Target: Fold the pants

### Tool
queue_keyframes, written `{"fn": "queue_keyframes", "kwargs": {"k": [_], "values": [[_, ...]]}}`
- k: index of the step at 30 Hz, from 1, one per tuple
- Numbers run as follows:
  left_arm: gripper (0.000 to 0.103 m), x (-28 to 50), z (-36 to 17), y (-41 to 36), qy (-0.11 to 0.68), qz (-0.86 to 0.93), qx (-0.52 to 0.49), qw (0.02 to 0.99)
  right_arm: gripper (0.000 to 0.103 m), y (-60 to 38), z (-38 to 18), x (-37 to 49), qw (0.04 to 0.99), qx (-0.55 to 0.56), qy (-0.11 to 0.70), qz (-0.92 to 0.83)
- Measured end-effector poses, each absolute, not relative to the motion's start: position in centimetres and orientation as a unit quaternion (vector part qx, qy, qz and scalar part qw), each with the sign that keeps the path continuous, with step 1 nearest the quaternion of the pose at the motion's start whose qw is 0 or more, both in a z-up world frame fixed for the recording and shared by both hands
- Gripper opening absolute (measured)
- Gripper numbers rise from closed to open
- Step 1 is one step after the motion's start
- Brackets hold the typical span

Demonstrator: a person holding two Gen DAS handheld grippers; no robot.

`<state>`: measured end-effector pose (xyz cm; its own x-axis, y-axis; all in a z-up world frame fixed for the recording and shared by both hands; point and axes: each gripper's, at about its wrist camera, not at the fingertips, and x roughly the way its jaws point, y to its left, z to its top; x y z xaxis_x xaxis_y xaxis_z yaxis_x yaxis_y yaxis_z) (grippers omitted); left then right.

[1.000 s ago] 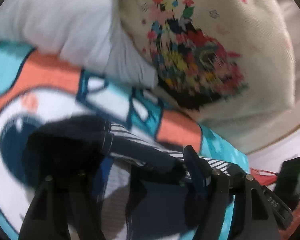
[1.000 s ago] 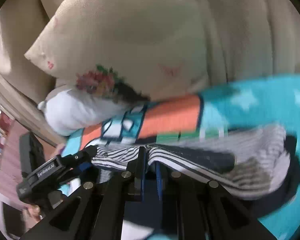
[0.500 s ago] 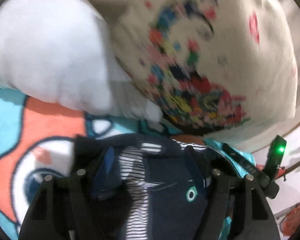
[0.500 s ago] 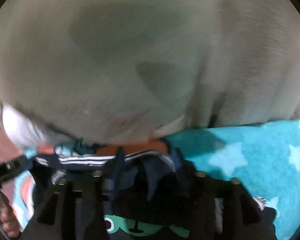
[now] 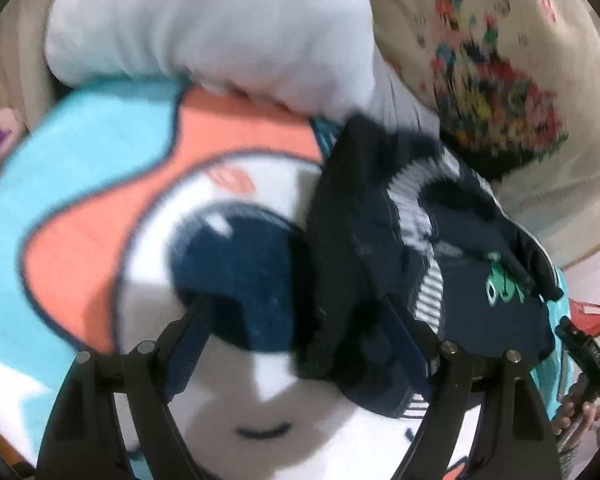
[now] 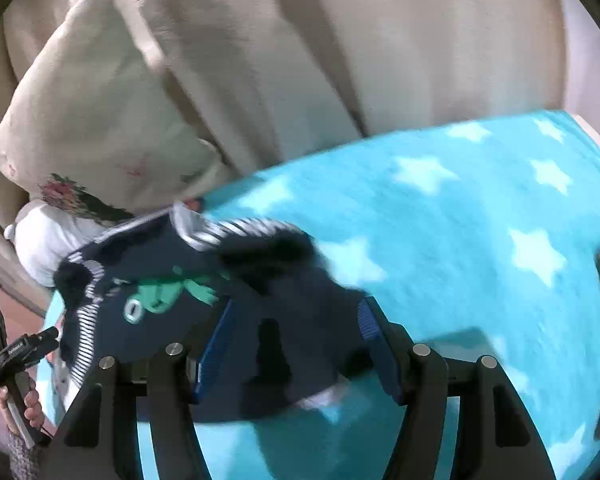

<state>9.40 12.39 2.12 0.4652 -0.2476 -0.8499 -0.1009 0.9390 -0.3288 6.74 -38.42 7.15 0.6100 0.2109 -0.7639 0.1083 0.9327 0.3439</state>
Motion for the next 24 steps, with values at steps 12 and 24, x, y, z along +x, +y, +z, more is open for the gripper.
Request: {"fn": "queue_keyframes", "kwargs": {"k": [12, 24], "values": [[0.016, 9.1, 3.3, 7.6, 0.52, -0.048, -0.116, 0.845, 0.017, -34.7, 5.9, 7.2, 0.87, 0.169, 0.461, 0.044], [0.015, 3.8, 7.6, 10.8, 0.509, -0.068, -0.143, 0.846, 0.017, -36.5, 9.7, 0.7, 0.858, 0.223, 0.452, 0.104]]}}
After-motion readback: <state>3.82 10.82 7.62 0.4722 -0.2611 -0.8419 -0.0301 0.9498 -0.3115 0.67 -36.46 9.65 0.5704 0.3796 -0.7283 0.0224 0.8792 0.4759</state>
